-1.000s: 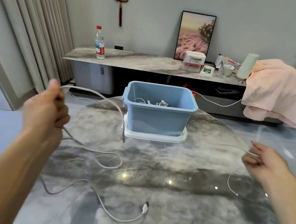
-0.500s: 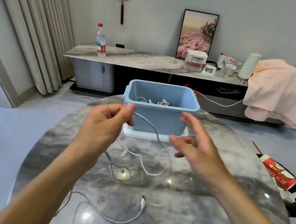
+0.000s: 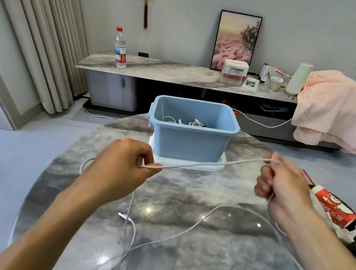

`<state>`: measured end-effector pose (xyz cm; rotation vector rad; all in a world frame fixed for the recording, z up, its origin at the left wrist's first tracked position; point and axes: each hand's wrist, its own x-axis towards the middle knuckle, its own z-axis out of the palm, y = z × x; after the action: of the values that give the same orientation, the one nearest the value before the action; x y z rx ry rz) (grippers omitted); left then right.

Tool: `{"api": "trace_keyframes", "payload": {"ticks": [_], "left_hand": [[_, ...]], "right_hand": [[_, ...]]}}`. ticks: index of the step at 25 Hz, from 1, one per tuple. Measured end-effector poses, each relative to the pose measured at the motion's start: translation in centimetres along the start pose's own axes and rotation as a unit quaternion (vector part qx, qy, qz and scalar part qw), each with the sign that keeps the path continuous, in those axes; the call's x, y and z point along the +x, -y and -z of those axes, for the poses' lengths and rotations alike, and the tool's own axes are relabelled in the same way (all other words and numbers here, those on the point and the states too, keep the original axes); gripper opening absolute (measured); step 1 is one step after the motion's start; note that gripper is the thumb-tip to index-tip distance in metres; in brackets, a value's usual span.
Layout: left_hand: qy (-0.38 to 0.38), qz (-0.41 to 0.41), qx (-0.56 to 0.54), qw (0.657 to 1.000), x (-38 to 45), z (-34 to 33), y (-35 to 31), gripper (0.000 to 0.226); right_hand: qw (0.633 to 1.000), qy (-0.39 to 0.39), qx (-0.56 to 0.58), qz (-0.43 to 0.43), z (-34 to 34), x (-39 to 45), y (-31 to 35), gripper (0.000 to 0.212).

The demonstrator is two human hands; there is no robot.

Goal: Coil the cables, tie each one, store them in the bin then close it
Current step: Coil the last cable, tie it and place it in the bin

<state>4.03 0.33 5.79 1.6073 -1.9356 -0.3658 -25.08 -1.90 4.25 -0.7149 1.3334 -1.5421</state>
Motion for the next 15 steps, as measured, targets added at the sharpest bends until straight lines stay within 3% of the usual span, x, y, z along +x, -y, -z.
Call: {"api": "trace_keyframes", "payload": {"ticks": [3,7,9,10,11,13,14,15], "left_hand": [[-0.038,-0.043,0.128,0.990,0.2,-0.6,0.2,0.039],[-0.066,-0.081,0.208,0.973,0.3,0.1,1.5,0.062],[-0.052,-0.105,0.175,0.978,0.1,0.1,1.4,0.068],[-0.061,-0.120,0.160,0.978,-0.1,0.0,1.1,0.070],[-0.076,-0.135,0.156,0.976,-0.1,-0.2,0.9,0.070],[-0.095,-0.142,0.168,0.971,-0.1,-0.5,0.4,0.070],[-0.092,-0.138,0.182,0.969,-0.2,-0.6,0.2,0.068],[-0.084,-0.136,0.189,0.969,-0.3,-0.9,-0.1,0.064]], "right_hand": [[0.994,-0.041,0.040,-0.092,0.4,0.8,-2.7,0.027],[0.988,-0.072,0.042,-0.126,1.6,2.2,-3.4,0.027],[0.986,-0.092,-0.029,-0.135,2.7,2.5,-4.0,0.021],[0.980,-0.070,-0.129,-0.134,3.0,2.3,-4.1,0.016],[0.951,-0.014,-0.280,-0.133,3.4,2.0,-4.1,0.029],[0.798,0.150,-0.574,-0.104,3.8,1.2,-2.5,0.090],[0.757,0.213,-0.614,-0.068,3.1,0.5,-1.0,0.108],[0.766,0.254,-0.590,-0.025,2.3,-0.4,0.6,0.115]]}}
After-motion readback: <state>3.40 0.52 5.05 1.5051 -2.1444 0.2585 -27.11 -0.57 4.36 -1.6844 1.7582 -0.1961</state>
